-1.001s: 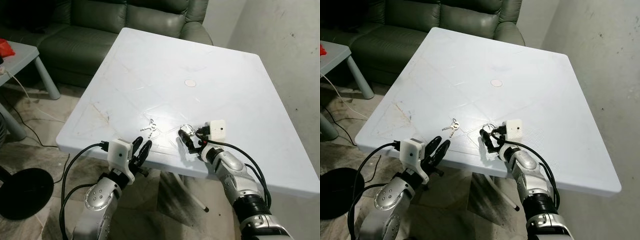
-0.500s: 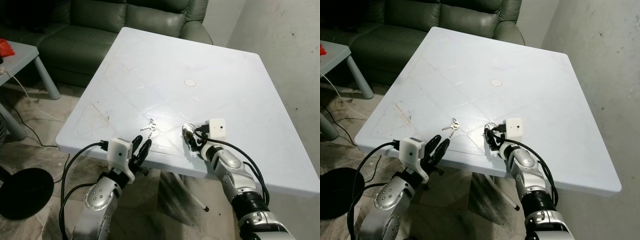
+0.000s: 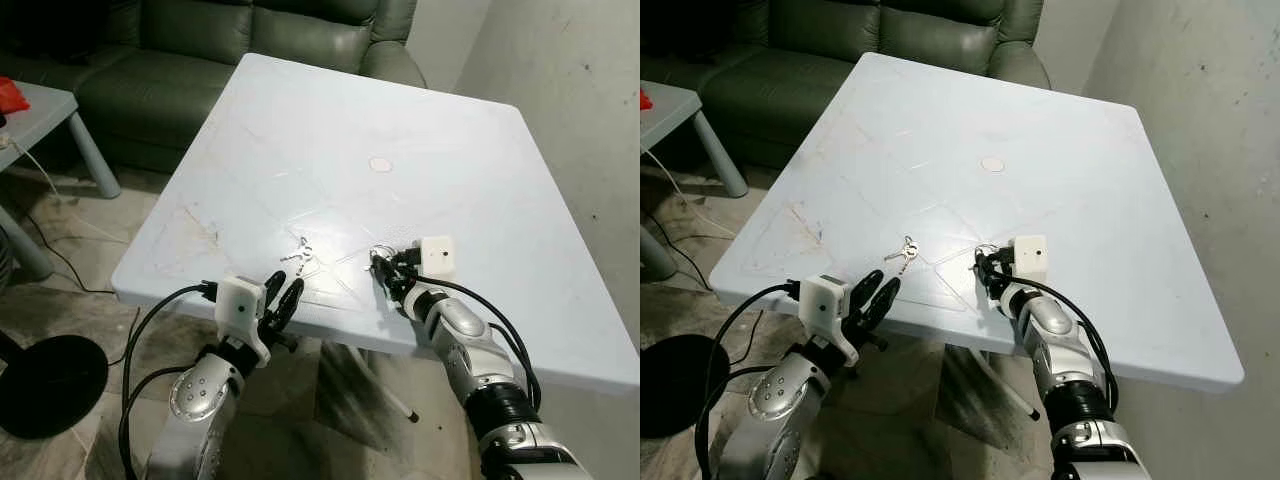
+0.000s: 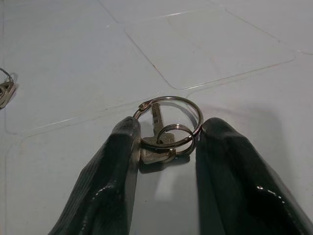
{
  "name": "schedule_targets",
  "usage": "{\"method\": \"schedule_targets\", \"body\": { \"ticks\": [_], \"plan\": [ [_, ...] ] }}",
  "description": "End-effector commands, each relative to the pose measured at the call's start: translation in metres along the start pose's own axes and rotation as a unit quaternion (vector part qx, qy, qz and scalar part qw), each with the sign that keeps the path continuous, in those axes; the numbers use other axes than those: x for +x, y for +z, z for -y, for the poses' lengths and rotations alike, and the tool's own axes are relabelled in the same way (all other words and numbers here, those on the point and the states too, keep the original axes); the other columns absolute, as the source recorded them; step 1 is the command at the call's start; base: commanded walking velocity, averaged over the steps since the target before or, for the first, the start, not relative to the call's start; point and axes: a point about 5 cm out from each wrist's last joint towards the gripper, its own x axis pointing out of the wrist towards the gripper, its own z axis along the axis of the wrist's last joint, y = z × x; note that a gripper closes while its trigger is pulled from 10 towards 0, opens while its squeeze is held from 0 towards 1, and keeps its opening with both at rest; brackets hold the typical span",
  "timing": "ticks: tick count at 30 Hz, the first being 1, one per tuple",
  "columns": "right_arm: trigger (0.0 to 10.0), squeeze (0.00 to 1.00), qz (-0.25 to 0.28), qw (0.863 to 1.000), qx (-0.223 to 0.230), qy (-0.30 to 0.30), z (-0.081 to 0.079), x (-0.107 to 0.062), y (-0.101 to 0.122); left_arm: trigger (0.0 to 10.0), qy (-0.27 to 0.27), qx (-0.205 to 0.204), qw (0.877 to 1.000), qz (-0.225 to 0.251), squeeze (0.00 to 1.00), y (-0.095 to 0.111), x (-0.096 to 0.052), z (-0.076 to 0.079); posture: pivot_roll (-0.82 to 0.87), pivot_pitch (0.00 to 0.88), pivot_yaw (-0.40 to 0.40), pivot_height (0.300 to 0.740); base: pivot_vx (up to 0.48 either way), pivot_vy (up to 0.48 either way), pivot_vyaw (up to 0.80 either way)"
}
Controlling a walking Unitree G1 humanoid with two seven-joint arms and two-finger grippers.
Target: Hang keys on a hook
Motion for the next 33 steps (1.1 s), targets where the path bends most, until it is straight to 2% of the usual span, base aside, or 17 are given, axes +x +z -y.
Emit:
{"method": "schedule_targets", "body": {
  "ticks": [1,28,29,31,32,33],
  "plan": [
    [0.0,0.0,0.003,1.0,-0.002,-0.005,0.0069,-0.002,0.0009,10.0,-0.004,0.005,1.0,-0.001,0.0,0.0016,0.0016,0.0025,0.07,0.139,-0.134,0.74,0.0,0.0,0.0],
    [0.0,0.0,0.008,1.0,-0.004,0.003,0.0127,-0.0028,0.0033,10.0,-0.002,0.008,1.0,0.001,0.0,0.0029,0.004,0.001,0.07,0.134,-0.134,0.74,0.0,0.0,0.0],
    [3.7,0.0,0.009,1.0,-0.006,0.008,0.013,-0.0027,0.0042,10.0,-0.003,0.008,1.0,0.002,0.0,0.003,0.0041,0.0012,0.07,0.13,-0.135,0.74,0.0,0.0,0.0],
    [3.9,0.0,0.008,1.0,-0.006,0.008,0.0131,-0.0025,0.0042,10.0,-0.003,0.008,1.0,0.002,0.0,0.003,0.0043,0.0012,0.07,0.13,-0.135,0.74,0.0,0.0,0.0],
    [5.1,0.0,0.01,1.0,-0.005,0.011,0.0129,-0.0024,0.0048,10.0,-0.003,0.008,1.0,0.002,0.0,0.003,0.0043,0.0011,0.07,0.13,-0.135,0.74,0.0,0.0,0.0],
    [8.3,0.0,0.014,1.0,-0.006,0.017,0.0126,-0.0024,0.0058,10.0,-0.003,0.009,1.0,0.002,0.0,0.003,0.0044,0.0011,0.07,0.128,-0.135,0.74,0.0,0.0,0.0]
  ]
}}
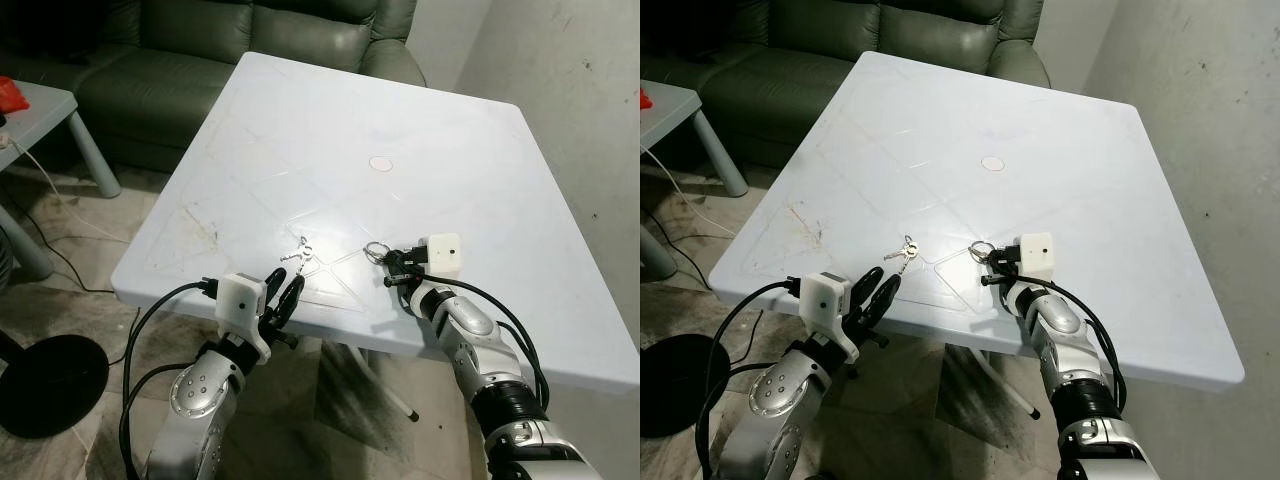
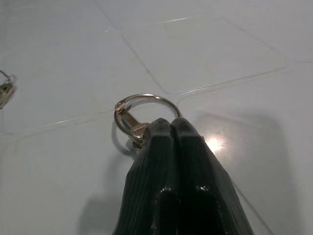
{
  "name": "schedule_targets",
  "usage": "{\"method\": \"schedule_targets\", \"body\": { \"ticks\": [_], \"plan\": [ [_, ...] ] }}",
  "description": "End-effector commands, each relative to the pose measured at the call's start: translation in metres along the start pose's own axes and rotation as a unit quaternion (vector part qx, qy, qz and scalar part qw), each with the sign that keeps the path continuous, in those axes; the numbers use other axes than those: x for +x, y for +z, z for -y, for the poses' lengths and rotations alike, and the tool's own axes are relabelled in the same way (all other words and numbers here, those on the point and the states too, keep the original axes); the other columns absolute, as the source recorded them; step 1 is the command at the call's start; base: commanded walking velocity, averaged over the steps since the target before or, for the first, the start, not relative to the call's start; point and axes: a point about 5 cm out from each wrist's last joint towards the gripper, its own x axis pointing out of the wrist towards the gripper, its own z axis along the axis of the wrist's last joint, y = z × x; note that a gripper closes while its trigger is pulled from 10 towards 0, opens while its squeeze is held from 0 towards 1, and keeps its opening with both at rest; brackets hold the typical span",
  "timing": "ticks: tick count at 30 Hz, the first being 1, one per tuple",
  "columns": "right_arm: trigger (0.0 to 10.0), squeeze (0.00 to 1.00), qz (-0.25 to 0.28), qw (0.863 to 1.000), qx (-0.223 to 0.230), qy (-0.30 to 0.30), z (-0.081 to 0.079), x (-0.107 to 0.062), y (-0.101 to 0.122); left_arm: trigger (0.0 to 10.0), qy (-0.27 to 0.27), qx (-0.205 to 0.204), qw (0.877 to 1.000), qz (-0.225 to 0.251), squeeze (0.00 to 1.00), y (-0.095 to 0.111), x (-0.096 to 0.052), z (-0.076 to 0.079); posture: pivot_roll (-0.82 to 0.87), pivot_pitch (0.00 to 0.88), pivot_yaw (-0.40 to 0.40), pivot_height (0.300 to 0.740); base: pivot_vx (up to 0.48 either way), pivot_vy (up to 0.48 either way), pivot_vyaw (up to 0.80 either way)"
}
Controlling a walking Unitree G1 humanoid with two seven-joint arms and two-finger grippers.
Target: Hang keys on a hook
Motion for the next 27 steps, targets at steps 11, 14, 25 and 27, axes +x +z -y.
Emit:
{"method": "schedule_targets", "body": {
  "ticks": [11,14,25,27],
  "plan": [
    [10.0,0.0,0.002,1.0,0.005,0.03,0.0031,0.0002,0.0029,10.0,-0.002,0.008,1.0,-0.002,0.0,0.0004,0.0029,0.0016,0.07,0.121,-0.134,0.74,0.0,0.0,0.0],
    [10.0,1.0,0.008,0.999,0.017,0.042,0.0035,-0.0002,0.0047,10.0,-0.003,0.009,1.0,-0.001,0.0,0.0008,0.0035,0.002,0.07,0.121,-0.134,0.74,0.0,0.0,0.0],
    [10.0,0.82,0.002,0.998,0.014,0.056,0.0018,0.0003,0.0058,10.0,-0.005,0.011,1.0,-0.001,0.0,0.0007,0.0047,0.0017,0.07,0.115,-0.133,0.74,0.0,0.0,0.0],
    [10.0,0.0,-0.005,0.998,0.015,0.059,0.0009,0.0009,0.0042,10.0,-0.004,0.011,1.0,-0.001,0.0,0.0008,0.0049,0.0015,0.07,0.116,-0.134,0.74,0.0,0.0,0.0]
  ]
}}
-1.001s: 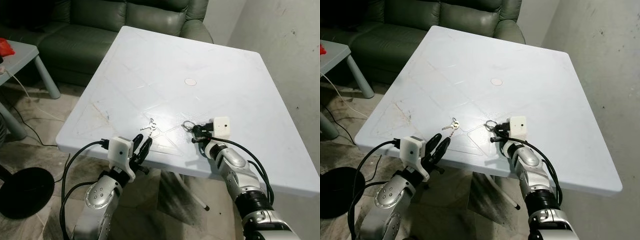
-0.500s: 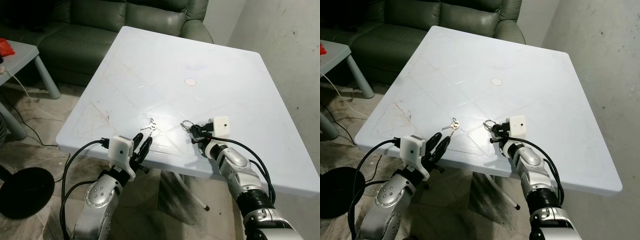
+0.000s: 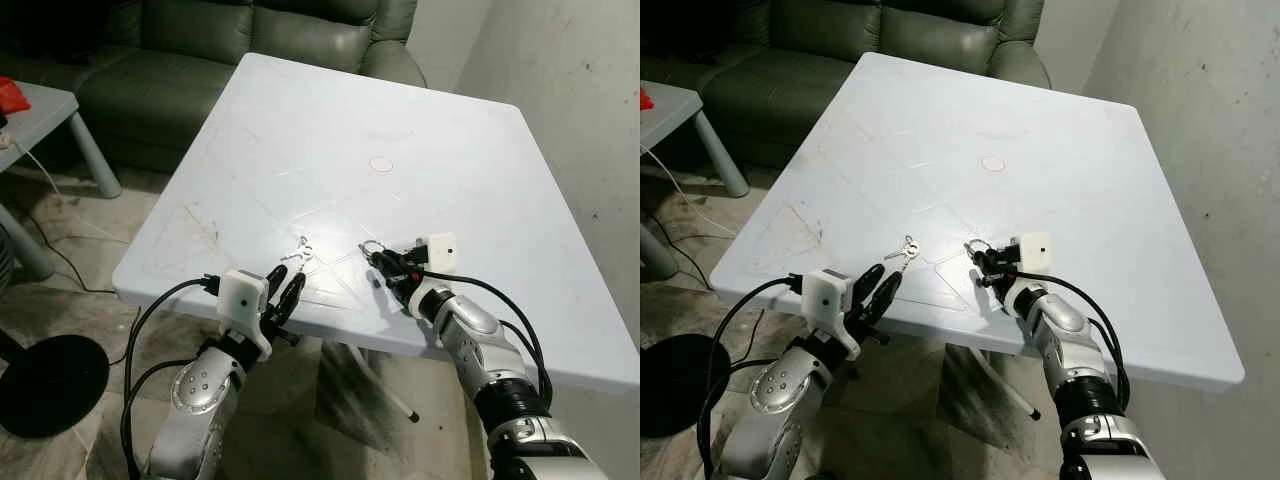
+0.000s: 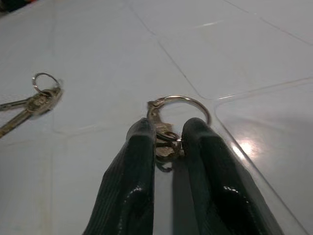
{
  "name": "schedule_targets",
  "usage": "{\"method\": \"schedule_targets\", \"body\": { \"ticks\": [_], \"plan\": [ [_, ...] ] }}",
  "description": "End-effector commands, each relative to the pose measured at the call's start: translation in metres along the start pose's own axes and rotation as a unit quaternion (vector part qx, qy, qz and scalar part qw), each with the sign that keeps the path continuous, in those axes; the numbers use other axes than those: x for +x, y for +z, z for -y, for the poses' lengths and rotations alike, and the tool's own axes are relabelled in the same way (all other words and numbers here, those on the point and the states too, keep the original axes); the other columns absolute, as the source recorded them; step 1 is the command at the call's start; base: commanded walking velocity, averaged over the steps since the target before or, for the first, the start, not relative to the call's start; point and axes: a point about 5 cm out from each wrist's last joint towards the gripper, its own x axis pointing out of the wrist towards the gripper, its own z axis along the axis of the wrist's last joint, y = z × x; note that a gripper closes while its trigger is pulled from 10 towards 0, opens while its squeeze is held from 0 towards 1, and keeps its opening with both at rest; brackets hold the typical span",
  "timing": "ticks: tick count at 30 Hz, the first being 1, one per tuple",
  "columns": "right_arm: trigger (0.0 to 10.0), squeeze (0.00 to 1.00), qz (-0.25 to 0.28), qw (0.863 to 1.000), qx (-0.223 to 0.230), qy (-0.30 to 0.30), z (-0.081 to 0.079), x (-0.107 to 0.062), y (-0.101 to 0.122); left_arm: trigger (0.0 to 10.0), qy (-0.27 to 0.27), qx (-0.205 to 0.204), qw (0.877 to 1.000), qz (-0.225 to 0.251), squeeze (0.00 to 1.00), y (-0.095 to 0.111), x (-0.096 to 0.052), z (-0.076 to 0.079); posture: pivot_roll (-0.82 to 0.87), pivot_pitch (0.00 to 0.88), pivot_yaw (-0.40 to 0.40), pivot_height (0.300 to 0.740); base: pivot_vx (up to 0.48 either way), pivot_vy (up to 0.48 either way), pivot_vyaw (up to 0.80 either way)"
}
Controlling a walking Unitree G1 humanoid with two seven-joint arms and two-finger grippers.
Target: Hang keys on a hook
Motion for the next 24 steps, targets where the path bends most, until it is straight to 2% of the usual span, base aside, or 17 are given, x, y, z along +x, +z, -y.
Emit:
{"method": "schedule_targets", "body": {
  "ticks": [1,11,13,14,20,24],
  "plan": [
    [10.0,0.0,-0.011,1.0,-0.006,-0.004,0.0033,0.0002,0.0008,10.0,-0.002,0.004,1.0,-0.002,0.0,-0.0005,0.0013,0.0018,0.07,0.117,-0.134,0.74,0.0,0.0,0.0],
    [10.0,0.0,-0.01,1.0,-0.01,-0.005,-0.0005,0.0022,0.0014,10.0,0.002,0.003,1.0,-0.002,0.0,-0.0013,0.0009,0.001,0.07,0.12,-0.137,0.74,0.0,0.0,0.0],
    [10.0,0.0,0.0,1.0,0.002,-0.006,-0.0012,0.0027,0.0023,10.0,0.002,0.004,1.0,-0.001,0.0,-0.0011,0.0014,0.001,0.07,0.119,-0.139,0.74,0.0,0.0,0.0],
    [10.0,1.0,0.006,1.0,0.009,-0.001,-0.0017,0.0026,0.0034,10.0,0.001,0.003,1.0,-0.001,0.0,-0.0008,0.0014,0.0012,0.07,0.119,-0.139,0.74,0.0,0.0,0.0],
    [10.0,1.0,0.016,1.0,-0.004,-0.015,0.0009,0.0019,0.0067,10.0,0.002,0.004,1.0,0.0,0.0,-0.0004,0.0018,0.0012,0.07,0.12,-0.138,0.74,0.0,0.0,0.0],
    [10.0,1.0,-0.008,1.0,-0.002,-0.006,-0.0012,0.003,0.0034,10.0,0.002,0.004,1.0,0.0,0.0,-0.0002,0.002,0.0008,0.07,0.121,-0.136,0.74,0.0,0.0,0.0]
  ]
}}
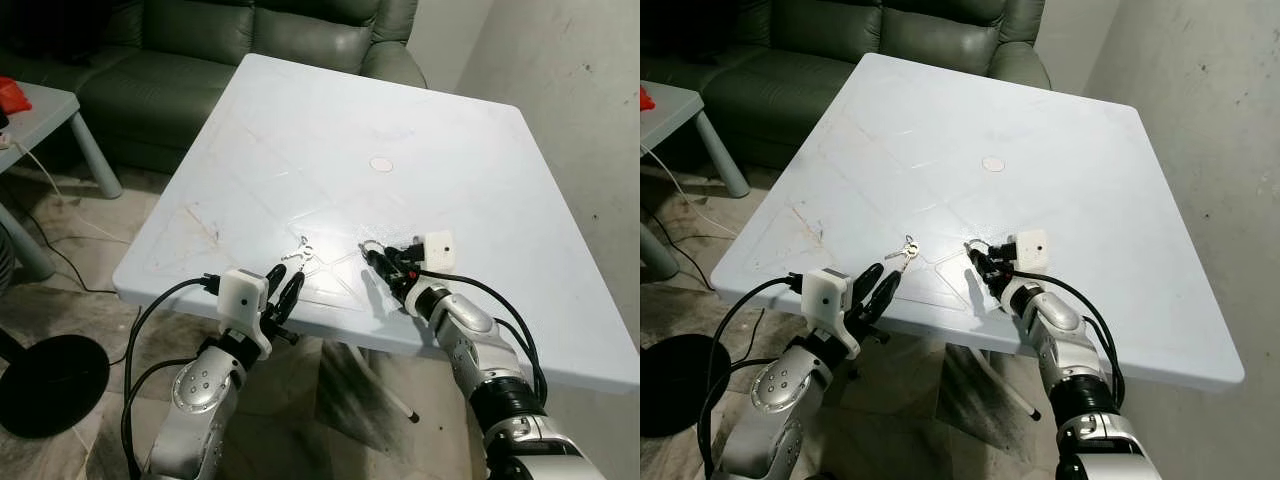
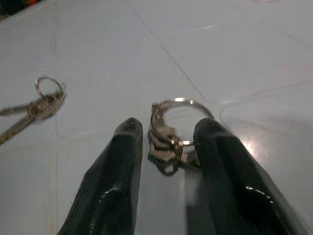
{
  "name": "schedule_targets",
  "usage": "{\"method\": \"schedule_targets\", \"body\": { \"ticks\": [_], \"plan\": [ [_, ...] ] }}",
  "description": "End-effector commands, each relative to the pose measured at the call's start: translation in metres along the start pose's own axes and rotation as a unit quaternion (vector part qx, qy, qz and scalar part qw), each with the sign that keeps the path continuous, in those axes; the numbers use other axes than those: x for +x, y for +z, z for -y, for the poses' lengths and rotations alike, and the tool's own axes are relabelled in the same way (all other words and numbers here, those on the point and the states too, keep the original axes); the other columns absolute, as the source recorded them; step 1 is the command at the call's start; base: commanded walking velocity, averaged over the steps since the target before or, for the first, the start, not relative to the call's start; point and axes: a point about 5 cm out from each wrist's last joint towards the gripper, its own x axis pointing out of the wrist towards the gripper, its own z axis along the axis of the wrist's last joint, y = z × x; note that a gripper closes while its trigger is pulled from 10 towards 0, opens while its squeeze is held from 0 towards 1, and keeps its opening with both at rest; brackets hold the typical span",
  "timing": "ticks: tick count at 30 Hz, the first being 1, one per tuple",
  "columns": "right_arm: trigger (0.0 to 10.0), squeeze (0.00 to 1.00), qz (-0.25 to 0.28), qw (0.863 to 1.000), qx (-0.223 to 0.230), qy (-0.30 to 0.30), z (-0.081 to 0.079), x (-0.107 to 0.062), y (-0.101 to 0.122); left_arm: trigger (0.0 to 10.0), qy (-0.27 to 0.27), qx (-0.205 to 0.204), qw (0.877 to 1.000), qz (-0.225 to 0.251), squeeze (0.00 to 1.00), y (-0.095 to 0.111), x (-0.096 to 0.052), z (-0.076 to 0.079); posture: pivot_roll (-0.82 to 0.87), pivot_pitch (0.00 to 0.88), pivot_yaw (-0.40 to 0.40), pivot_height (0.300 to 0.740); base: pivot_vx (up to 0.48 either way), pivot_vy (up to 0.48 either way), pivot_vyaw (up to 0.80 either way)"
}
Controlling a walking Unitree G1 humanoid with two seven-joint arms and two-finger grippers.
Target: Hang keys on a hook
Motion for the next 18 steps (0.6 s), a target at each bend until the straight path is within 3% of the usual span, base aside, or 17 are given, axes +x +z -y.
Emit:
{"method": "schedule_targets", "body": {
  "ticks": [1,2,3,10,18],
  "plan": [
    [10.0,0.84,-0.009,1.0,-0.006,-0.002,0.0028,0.0002,0.0032,10.0,-0.003,0.002,1.0,-0.001,0.0,-0.0007,0.0012,0.0014,0.07,0.121,-0.136,0.74,0.0,0.0,0.0],
    [10.0,0.84,-0.009,1.0,-0.006,-0.002,0.0028,0.0002,0.0032,10.0,-0.003,0.002,1.0,-0.001,0.0,-0.0007,0.0012,0.0014,0.07,0.121,-0.136,0.74,0.0,0.0,0.0],
    [10.0,0.0,-0.01,1.0,-0.009,-0.002,0.0011,0.0006,0.0029,10.0,-0.003,0.002,1.0,-0.001,0.0,-0.0006,0.0012,0.0014,0.07,0.122,-0.135,0.74,0.0,0.0,0.0],
    [10.0,0.0,-0.033,0.998,-0.031,-0.031,-0.0026,0.0039,-0.0014,10.0,-0.003,0.002,1.0,0.0,0.0,-0.0002,0.0017,0.0014,0.07,0.122,-0.138,0.74,0.0,0.0,0.0],
    [10.0,0.0,-0.019,0.996,-0.059,-0.067,-0.0037,0.0063,0.002,10.0,-0.002,0.003,1.0,0.001,0.0,0.0002,0.0017,0.0014,0.07,0.124,-0.138,0.74,0.0,0.0,0.0]
  ]
}}
